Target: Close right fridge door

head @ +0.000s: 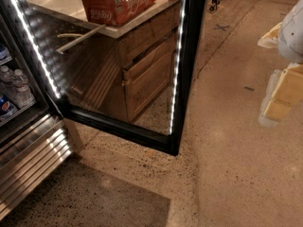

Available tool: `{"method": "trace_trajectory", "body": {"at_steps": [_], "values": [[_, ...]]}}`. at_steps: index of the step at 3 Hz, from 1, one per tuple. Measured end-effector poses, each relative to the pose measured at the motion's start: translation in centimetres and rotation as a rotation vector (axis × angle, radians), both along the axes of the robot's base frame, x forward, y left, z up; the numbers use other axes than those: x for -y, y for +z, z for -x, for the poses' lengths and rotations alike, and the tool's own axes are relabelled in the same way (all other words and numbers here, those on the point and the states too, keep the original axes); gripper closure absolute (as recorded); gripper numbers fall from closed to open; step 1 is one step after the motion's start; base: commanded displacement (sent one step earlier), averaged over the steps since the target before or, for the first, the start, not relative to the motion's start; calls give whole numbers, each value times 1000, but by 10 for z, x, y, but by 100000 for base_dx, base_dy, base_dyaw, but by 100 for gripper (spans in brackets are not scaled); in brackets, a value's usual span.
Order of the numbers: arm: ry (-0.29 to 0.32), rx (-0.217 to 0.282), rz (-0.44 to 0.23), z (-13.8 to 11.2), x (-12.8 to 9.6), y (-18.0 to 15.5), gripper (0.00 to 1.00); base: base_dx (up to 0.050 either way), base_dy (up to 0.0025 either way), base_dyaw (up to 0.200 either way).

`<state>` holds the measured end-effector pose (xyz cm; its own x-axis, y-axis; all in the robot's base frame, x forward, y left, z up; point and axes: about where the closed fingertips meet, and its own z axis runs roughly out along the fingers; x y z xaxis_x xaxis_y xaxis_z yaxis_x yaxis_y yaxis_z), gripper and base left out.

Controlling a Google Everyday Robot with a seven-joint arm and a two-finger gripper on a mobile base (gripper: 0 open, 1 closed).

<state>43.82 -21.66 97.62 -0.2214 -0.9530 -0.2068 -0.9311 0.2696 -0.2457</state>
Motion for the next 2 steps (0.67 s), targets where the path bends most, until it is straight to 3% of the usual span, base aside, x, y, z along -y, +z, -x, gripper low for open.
{"method": "trace_trajectory", "body": {"at_steps": [1, 2], "values": [[0, 0, 0, 0, 0, 0, 0, 4293, -222, -10399], [0, 0, 0, 0, 0, 0, 0, 4095, 234, 11691]]}}
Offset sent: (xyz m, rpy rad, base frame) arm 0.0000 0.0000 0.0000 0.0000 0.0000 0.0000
